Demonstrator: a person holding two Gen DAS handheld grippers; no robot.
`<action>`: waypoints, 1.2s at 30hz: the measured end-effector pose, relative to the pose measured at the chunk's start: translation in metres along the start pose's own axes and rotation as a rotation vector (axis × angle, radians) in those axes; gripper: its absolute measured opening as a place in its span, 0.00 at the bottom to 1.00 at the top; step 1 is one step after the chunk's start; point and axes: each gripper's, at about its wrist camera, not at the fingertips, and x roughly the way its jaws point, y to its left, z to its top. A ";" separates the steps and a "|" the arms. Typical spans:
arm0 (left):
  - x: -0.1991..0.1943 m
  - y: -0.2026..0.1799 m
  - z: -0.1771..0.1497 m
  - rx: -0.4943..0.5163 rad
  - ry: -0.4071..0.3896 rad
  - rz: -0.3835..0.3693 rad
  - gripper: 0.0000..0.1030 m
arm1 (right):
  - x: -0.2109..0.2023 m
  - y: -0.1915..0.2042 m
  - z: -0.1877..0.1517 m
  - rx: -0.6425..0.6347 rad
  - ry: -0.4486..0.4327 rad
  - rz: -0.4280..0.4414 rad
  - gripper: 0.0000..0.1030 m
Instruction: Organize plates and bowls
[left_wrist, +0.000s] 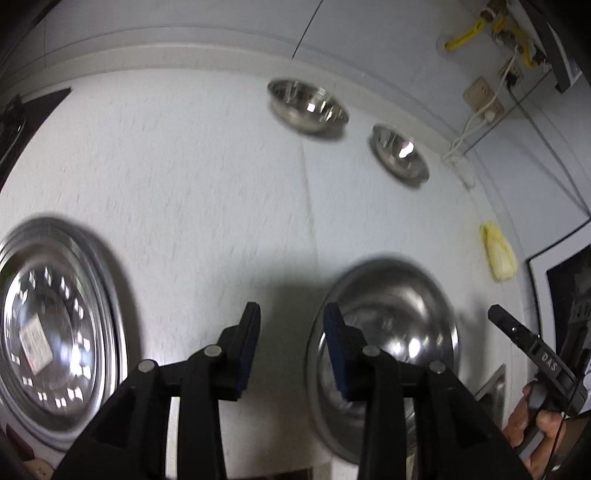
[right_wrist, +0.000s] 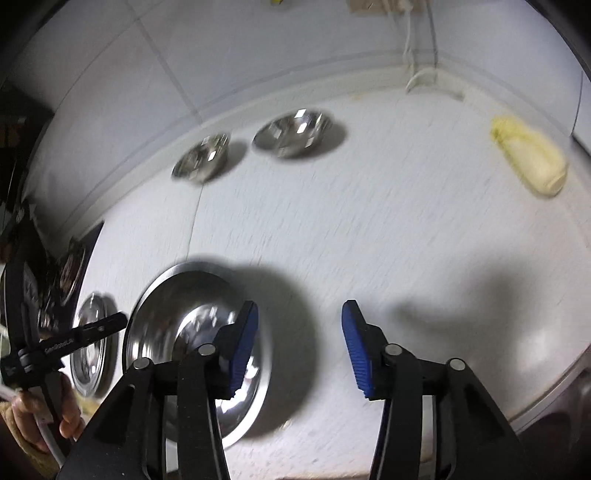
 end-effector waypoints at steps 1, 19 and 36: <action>0.001 -0.001 0.008 -0.011 0.004 -0.016 0.33 | -0.003 -0.002 0.010 0.001 -0.016 -0.008 0.43; 0.116 -0.089 0.180 0.012 0.054 -0.174 0.33 | 0.103 -0.010 0.188 0.030 0.062 0.035 0.47; 0.208 -0.111 0.216 0.030 0.151 -0.102 0.53 | 0.189 -0.020 0.215 0.085 0.161 0.060 0.64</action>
